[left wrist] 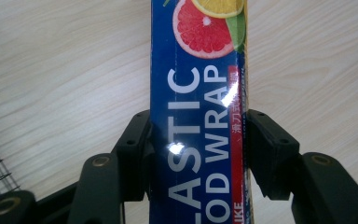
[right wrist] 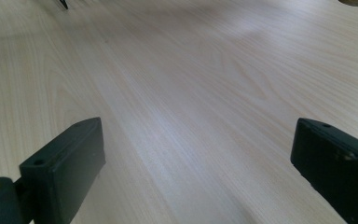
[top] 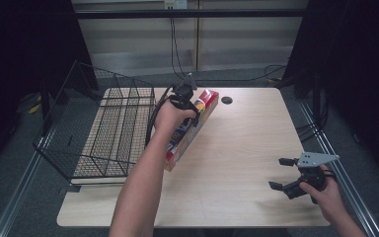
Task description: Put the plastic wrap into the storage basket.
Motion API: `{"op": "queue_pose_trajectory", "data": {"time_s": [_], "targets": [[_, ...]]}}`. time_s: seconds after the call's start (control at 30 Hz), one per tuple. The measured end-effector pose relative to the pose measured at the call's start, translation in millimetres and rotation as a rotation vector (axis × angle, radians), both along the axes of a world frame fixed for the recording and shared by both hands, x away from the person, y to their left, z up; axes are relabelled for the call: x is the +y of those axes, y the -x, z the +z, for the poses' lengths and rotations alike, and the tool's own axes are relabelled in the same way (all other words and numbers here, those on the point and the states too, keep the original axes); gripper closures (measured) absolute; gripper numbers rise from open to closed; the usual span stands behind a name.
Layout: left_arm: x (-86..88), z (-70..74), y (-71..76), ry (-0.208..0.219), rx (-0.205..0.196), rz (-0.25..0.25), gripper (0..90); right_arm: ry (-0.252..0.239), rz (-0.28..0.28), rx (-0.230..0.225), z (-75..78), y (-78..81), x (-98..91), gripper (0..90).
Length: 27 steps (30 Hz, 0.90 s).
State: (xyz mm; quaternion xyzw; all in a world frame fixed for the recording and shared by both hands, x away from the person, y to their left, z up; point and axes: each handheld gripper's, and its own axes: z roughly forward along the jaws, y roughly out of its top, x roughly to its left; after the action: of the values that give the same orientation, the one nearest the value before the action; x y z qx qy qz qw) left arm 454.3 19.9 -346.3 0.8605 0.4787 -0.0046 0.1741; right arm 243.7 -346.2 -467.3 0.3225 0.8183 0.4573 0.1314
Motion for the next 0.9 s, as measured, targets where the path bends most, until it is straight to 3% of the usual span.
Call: {"op": "queue_pose_trajectory", "data": {"time_s": [0.2,0.37,0.43,0.5,0.57,0.67,0.7,0.87,0.9], "targets": [[8.5,9.3,-1.2,0.008,0.004,0.033,46.9,-0.003,-0.002,-0.003,0.1,0.2,-0.8,2.7],[14.9,16.1,-2.3,-0.008,0.005,0.021,46.8,-0.001,-0.006,-0.008,0.2,0.0,-1.3,2.7],[19.1,20.0,-1.2,0.003,-0.001,0.044,46.8,-0.001,-0.006,-0.008,0.3,0.0,-1.3,2.7],[24.5,23.1,-2.7,-0.005,-0.012,0.016,46.8,-0.002,-0.004,-0.007,0.3,0.2,-1.3,2.7],[26.2,25.3,-1.6,0.008,-0.012,0.065,46.8,-0.002,-0.005,-0.009,0.2,0.3,-1.1,2.7],[32.8,30.0,-3.5,-0.015,-0.019,0.054,46.8,-0.005,-0.003,-0.009,0.5,0.4,-1.2,2.6],[33.2,31.0,-2.6,-0.009,-0.024,0.090,46.8,-0.006,-0.002,-0.010,0.7,0.4,-1.3,2.7],[43.1,38.0,-2.2,-0.018,-0.018,0.101,47.0,-0.010,-0.003,-0.013,0.8,0.3,-1.6,2.7],[43.2,39.0,-1.1,-0.005,-0.019,0.129,47.0,-0.009,0.001,-0.010,1.0,0.2,-1.9,2.6]]}}
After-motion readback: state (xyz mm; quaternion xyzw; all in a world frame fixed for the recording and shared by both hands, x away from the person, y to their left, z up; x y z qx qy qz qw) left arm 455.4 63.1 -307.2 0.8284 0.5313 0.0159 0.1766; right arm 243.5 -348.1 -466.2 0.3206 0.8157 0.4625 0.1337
